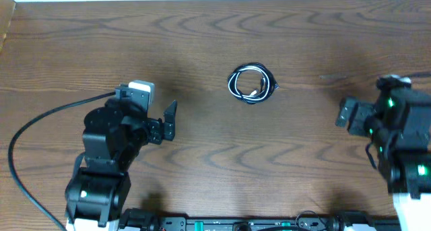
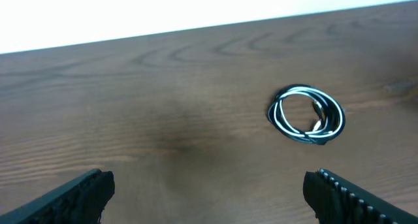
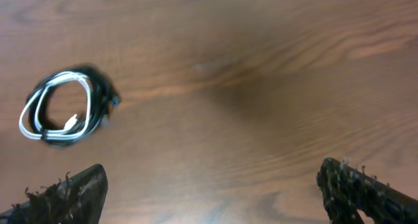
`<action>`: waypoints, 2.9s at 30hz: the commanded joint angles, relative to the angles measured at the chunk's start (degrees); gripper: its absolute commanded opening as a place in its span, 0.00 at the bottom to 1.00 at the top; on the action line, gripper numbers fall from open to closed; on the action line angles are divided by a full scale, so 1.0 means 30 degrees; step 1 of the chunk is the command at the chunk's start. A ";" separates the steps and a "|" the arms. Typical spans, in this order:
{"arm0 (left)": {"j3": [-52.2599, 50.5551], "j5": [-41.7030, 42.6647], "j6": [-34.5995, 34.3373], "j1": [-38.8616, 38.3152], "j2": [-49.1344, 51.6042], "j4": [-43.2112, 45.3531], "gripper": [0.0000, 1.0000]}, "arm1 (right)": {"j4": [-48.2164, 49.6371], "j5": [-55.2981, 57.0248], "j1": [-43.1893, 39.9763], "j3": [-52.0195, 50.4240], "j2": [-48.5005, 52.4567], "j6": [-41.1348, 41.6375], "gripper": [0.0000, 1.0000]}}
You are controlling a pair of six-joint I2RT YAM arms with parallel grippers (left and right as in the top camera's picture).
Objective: Untangle cables
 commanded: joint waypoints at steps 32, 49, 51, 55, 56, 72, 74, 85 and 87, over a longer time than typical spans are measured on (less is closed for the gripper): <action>0.5741 0.2106 -0.3606 -0.4619 1.6240 0.3402 1.00 | -0.6645 -0.6747 -0.0080 0.8437 1.1599 -0.4029 0.93; 0.5843 -0.0940 -0.4524 -0.6863 1.9438 0.7176 0.93 | -0.5049 -0.6164 -0.0073 0.8036 1.1606 -0.2696 0.88; 0.6047 -0.1479 -0.4532 -0.7125 2.0298 0.7315 0.93 | -0.5049 -0.6164 -0.0073 0.7716 1.1599 -0.2703 0.88; 0.6666 -0.1800 -0.4991 -0.7176 2.1755 0.7402 0.93 | -0.5034 -0.6156 -0.0073 0.6892 1.1599 -0.2776 0.89; 0.6812 -0.1843 -0.5122 -0.7155 2.2046 0.7395 0.93 | -0.4969 -0.6164 -0.0080 0.6601 1.1599 -0.2892 0.89; 0.7155 -0.2091 -0.5275 -0.7162 2.2950 0.7905 0.56 | -0.2565 -0.6339 -0.0073 0.3126 1.1599 -0.2630 0.89; 0.7155 -0.2098 -0.5275 -0.7162 2.2964 0.7905 0.60 | -0.2572 -0.6455 -0.0073 0.3126 1.1584 -0.2630 0.89; 0.7155 -0.1326 -0.5413 -0.7155 2.3839 0.8116 0.53 | -0.2572 -0.6900 -0.0073 0.3126 1.1584 -0.2630 0.90; 0.7155 -0.1129 -0.5421 -0.7155 2.4006 0.8204 0.53 | -0.2630 -0.6892 -0.0073 0.3126 1.1584 -0.2630 0.90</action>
